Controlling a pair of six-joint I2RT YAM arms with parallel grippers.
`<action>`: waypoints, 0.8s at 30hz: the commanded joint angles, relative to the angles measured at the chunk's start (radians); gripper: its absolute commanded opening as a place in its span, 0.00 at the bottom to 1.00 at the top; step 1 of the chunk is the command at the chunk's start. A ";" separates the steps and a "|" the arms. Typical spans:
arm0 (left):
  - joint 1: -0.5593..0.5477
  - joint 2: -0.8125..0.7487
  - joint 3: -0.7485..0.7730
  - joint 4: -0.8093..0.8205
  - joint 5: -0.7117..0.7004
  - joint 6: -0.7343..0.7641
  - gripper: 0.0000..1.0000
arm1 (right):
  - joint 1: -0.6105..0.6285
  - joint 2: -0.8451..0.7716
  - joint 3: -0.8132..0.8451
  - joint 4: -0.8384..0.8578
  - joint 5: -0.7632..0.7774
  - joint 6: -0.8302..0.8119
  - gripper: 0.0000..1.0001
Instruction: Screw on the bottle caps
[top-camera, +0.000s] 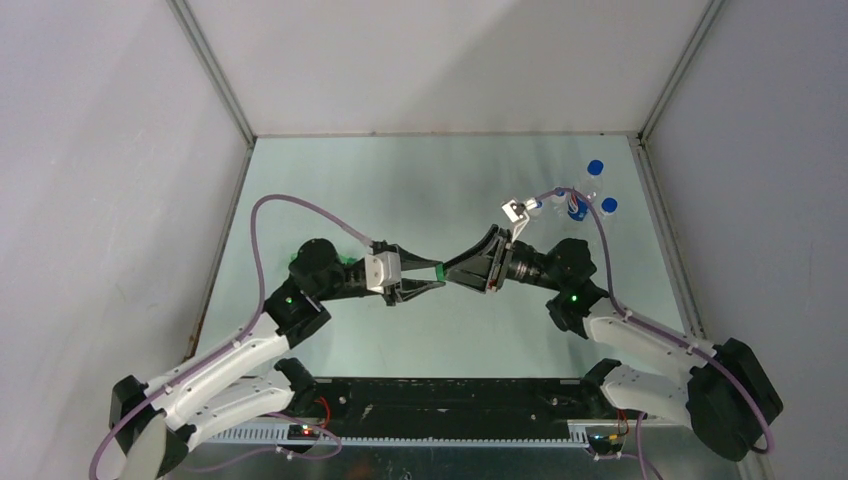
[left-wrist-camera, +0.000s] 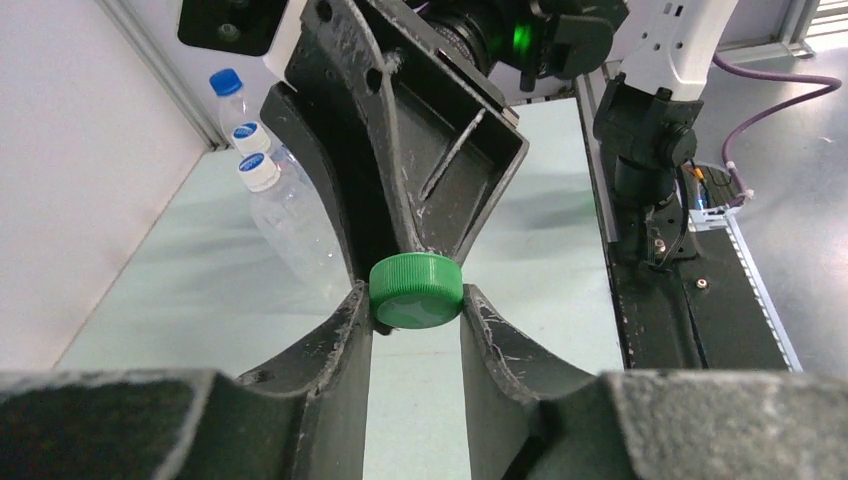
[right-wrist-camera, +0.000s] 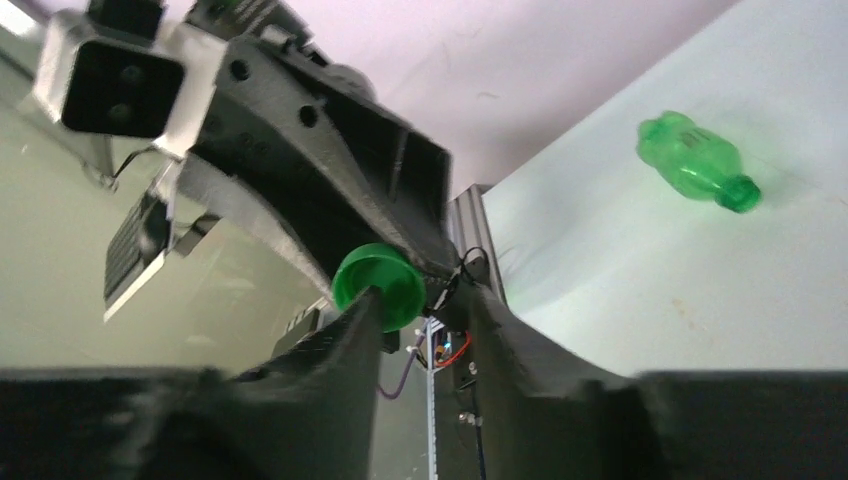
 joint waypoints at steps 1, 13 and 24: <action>-0.010 -0.017 0.061 -0.110 -0.082 0.010 0.25 | -0.010 -0.094 0.030 -0.267 0.144 -0.148 0.47; -0.010 0.147 0.223 -0.476 -0.488 -0.204 0.19 | -0.313 -0.336 0.008 -0.836 0.076 -0.219 0.99; -0.030 0.516 0.403 -0.678 -0.731 -0.489 0.20 | -0.362 -0.377 0.025 -1.088 0.014 -0.348 0.95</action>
